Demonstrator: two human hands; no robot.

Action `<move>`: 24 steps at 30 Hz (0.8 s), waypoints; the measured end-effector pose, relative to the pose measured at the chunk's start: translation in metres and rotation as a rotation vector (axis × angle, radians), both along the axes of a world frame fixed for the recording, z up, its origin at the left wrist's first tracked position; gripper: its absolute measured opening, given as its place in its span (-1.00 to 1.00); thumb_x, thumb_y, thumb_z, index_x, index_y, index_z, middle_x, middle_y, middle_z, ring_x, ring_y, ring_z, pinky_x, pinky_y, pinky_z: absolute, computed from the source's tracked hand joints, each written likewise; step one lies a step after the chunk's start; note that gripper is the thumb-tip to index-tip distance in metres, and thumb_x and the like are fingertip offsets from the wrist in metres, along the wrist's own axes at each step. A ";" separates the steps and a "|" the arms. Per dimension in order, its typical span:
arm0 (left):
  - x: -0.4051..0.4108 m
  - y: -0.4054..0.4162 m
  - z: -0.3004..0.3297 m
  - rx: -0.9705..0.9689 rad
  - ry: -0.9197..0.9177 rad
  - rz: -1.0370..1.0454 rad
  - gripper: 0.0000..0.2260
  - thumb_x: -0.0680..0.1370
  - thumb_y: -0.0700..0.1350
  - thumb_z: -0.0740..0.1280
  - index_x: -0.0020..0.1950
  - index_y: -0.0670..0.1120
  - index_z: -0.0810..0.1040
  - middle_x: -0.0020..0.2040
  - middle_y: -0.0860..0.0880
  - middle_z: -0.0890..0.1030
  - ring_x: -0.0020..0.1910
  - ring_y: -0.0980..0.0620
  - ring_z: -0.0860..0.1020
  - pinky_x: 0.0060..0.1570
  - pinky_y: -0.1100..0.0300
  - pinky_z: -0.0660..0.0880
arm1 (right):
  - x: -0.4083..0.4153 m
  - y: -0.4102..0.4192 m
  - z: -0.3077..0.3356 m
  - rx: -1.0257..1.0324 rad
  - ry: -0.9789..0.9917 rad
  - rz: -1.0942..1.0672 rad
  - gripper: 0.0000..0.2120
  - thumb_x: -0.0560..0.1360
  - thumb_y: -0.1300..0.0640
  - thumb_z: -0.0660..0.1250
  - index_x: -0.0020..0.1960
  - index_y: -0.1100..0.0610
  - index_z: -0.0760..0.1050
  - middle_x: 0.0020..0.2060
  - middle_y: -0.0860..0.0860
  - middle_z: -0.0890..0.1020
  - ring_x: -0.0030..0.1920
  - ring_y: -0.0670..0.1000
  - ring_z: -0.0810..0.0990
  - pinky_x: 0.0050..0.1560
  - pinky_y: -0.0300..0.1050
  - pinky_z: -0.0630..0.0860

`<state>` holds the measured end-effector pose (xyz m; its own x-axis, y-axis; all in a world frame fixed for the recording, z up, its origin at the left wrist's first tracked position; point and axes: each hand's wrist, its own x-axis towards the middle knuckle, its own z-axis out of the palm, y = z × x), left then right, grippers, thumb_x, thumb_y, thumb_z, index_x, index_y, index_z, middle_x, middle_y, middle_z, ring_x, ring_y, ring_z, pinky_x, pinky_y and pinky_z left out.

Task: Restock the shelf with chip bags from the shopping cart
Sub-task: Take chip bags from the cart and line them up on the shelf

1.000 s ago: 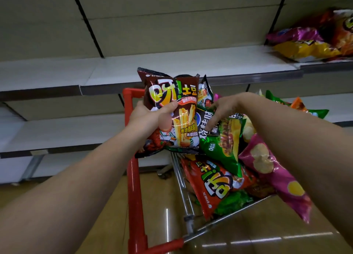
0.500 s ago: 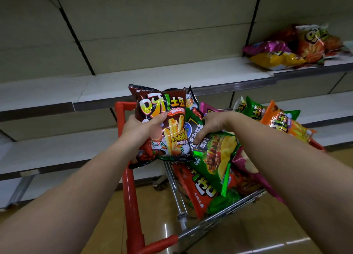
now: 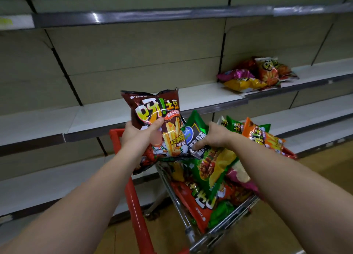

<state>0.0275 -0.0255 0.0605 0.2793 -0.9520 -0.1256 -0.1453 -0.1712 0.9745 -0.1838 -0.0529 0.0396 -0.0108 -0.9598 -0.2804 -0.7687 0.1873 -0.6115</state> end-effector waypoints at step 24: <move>-0.116 -0.045 0.119 -0.419 0.134 -0.434 -0.34 0.31 0.10 0.54 0.31 -0.08 0.41 0.19 -0.01 0.57 0.16 -0.06 0.53 0.23 -0.06 0.45 | -0.079 0.067 0.149 -0.871 -0.220 -0.867 -0.14 0.26 -0.11 0.54 0.40 0.14 0.23 0.25 0.08 0.51 0.27 0.13 0.46 0.24 -0.03 0.36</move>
<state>-0.0881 -0.0701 0.1796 -0.1367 -0.9513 0.2765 0.0126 0.2774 0.9607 -0.2623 0.0140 0.1889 -0.7656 -0.5273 0.3685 -0.4606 0.0495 -0.8862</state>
